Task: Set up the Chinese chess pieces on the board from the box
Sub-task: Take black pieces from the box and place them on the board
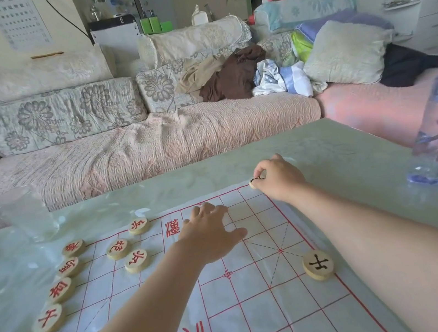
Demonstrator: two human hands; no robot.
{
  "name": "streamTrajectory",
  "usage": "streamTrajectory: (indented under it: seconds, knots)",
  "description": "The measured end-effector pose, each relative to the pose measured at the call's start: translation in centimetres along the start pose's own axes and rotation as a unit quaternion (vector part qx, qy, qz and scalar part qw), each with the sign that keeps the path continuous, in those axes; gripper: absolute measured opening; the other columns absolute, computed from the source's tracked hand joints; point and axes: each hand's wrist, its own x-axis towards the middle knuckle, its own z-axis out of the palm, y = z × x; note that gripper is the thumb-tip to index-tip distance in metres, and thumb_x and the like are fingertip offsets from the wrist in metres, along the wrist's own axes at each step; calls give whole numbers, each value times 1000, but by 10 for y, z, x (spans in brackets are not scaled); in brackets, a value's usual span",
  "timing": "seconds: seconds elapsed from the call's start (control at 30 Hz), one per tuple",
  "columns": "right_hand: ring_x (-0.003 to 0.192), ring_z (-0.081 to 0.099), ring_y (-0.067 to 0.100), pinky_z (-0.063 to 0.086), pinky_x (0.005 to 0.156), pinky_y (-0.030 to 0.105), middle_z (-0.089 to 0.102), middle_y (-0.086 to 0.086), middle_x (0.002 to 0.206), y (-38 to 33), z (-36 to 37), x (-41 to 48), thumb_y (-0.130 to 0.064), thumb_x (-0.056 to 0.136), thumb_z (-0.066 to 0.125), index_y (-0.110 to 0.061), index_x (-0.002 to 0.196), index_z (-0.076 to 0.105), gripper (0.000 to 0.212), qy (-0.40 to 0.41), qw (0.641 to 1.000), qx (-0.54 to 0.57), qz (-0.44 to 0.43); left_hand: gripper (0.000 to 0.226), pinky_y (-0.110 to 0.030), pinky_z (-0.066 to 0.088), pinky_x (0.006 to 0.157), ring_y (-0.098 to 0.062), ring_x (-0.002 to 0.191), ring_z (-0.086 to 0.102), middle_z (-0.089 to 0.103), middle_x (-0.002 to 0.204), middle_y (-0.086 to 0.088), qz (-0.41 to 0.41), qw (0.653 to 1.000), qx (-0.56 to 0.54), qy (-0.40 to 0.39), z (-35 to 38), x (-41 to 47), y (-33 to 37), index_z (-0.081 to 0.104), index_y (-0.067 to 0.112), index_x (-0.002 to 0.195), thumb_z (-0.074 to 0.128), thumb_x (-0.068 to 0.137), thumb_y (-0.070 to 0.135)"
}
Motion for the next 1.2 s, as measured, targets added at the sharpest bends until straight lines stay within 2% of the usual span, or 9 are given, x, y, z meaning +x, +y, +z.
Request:
streamTrajectory:
  seconds: [0.13,0.33,0.4,0.57,0.67,0.8,0.9,1.07,1.2]
  knots:
    - [98,60,24,46,79,31,52,0,114,-25,-3,-14,-27,91,59,-29,101,67,13,-1,999,-10,-45,59,-37,32,103,-15,132,28,37,139,7,-2,998,-34,54,-10,-13,-5,41,34,137,47,86,62]
    - [93,63,13,51,82,30,68,-9,96,-100,-7,-60,-23,90,61,-29,89,67,9,-67,985,107,-116,36,-35,40,94,-21,117,41,50,117,2,-44,991,-69,108,-30,-55,-43,55,28,117,54,87,48]
    - [92,63,13,52,83,29,68,-8,93,-128,-6,-81,-23,89,62,-28,89,68,8,-94,977,133,-138,30,-35,42,91,-21,112,45,52,111,2,-68,987,-84,121,-40,-77,-60,57,28,111,55,86,45]
    - [80,60,10,44,67,17,62,-14,82,-197,4,-141,-21,89,66,-23,95,71,8,-161,953,162,-197,26,-33,45,82,-22,100,56,58,103,1,-113,977,-95,151,-59,-142,-110,60,25,105,58,85,42]
    - [80,58,7,41,66,15,64,-11,87,-237,14,-175,-22,90,66,-22,102,72,13,-200,938,162,-233,19,-32,48,80,-22,96,58,57,97,6,-149,969,-101,167,-70,-185,-141,63,27,101,58,84,36]
    - [81,56,6,39,67,15,60,-16,82,-287,32,-211,-20,89,68,-19,105,72,16,-223,924,157,-268,18,-32,48,79,-23,93,59,61,97,0,-185,963,-96,171,-77,-240,-184,65,27,100,57,85,33]
    - [87,59,8,42,75,21,65,-10,94,-323,49,-232,-21,89,66,-22,108,70,19,-249,915,143,-283,20,-33,48,83,-21,96,57,60,99,3,-218,958,-83,168,-78,-279,-217,65,30,101,54,85,32]
    - [87,58,9,41,71,19,68,-4,110,-379,76,-263,-21,91,64,-24,116,68,26,-273,898,114,-327,24,-33,45,90,-25,106,57,63,105,1,-222,959,-60,163,-83,-328,-264,66,25,104,55,83,20]
    - [119,57,17,47,97,30,59,-4,135,-412,98,-275,-23,91,60,-29,133,58,43,-290,894,33,-340,41,-33,43,97,-20,115,52,56,118,3,-239,960,-71,123,-81,-357,-290,61,33,120,53,88,9]
